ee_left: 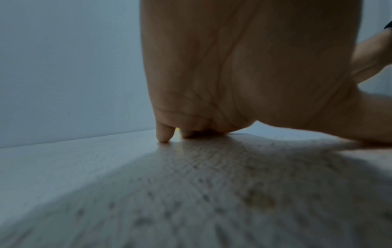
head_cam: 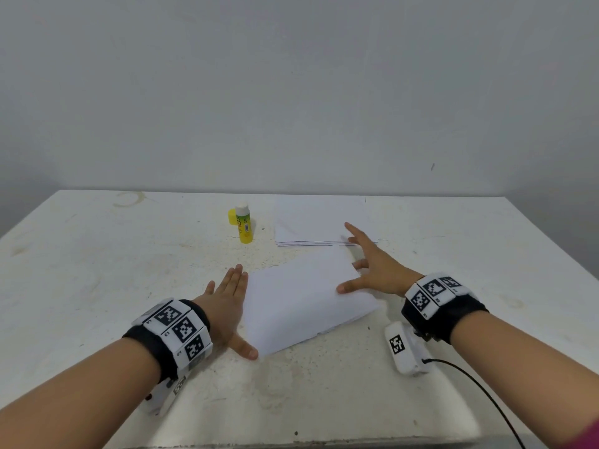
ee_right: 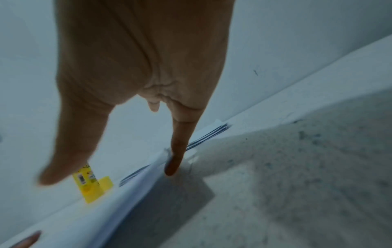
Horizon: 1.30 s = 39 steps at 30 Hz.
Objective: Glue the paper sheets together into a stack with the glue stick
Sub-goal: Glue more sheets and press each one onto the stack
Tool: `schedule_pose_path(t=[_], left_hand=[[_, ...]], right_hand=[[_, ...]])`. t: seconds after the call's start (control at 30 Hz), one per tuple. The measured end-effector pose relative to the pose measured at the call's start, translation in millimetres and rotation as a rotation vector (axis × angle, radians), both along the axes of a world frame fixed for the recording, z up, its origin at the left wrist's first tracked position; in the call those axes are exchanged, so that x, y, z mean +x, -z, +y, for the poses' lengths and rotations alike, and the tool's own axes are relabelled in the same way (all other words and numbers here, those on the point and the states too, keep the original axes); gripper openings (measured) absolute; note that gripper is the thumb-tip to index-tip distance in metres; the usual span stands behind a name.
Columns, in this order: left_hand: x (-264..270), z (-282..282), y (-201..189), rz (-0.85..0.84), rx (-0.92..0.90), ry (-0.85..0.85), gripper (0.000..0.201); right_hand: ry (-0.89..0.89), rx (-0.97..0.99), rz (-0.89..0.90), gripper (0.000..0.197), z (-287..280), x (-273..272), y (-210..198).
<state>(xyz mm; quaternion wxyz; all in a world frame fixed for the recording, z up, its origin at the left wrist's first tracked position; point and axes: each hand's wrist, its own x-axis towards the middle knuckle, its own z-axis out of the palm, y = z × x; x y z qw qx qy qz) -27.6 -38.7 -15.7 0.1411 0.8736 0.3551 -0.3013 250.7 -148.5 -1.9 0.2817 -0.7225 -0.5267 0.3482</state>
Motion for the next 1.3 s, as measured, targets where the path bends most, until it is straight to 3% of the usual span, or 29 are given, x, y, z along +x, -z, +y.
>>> schedule_pose_path(t=[0.17,0.23,0.3,0.53,0.83,1.0,1.3], left_hand=[[0.1,0.4,0.7,0.001,0.0,0.002,0.164],[-0.4,0.6,1.0,0.001,-0.001,0.004,0.164],[-0.2,0.7,1.2,0.001,-0.004,0.007,0.163],[-2.8,2.4,2.6,-0.032,-0.023,0.019,0.153],[1.5,3.1,7.1,0.039,-0.013,0.022,0.152],[5.6,6.9,7.9,0.09,-0.002,0.008,0.149],[8.9,11.3,7.9,0.169,0.007,0.015,0.143]], right_hand=[[0.107,0.1,0.103,0.061,-13.0,-8.0,2.7],[0.102,0.069,0.154,0.036,-15.2,-8.5,10.0],[0.066,0.01,0.218,0.024,-16.8,-13.6,11.3],[0.062,-0.064,0.16,0.029,-15.5,-10.1,2.8],[0.214,0.168,0.156,0.032,2.7,29.2,-50.8],[0.357,0.25,0.104,0.027,46.8,52.7,-45.3],[0.304,-0.011,-0.36,0.03,100.8,65.1,1.7]])
